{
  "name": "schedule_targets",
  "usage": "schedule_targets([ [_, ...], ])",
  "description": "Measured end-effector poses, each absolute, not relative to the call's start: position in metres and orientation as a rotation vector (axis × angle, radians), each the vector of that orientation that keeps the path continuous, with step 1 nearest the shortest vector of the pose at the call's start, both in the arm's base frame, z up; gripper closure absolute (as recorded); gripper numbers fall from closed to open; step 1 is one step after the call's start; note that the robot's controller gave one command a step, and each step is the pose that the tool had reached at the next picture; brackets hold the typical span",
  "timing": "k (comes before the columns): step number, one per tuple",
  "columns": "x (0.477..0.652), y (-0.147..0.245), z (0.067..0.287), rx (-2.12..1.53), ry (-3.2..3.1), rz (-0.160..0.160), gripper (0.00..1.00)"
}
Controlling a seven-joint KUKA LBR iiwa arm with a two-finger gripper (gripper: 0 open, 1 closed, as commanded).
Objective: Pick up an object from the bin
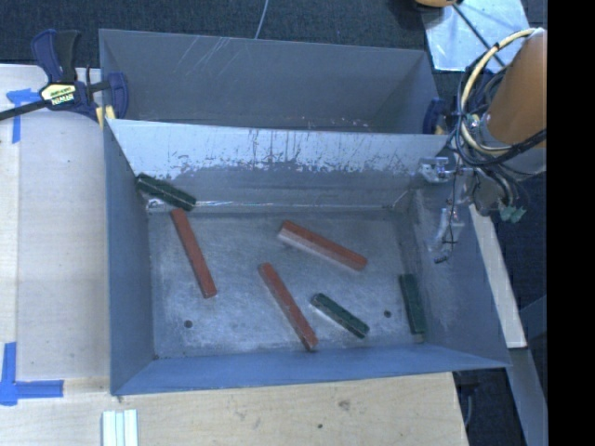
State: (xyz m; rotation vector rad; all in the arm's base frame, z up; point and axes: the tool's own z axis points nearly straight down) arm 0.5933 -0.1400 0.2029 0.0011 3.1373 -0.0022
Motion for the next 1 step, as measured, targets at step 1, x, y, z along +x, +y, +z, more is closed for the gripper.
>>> schedule_targets([
  [1, 0.5626, -0.1271, 0.1562, -0.001, 3.132, -0.005, 0.0],
])
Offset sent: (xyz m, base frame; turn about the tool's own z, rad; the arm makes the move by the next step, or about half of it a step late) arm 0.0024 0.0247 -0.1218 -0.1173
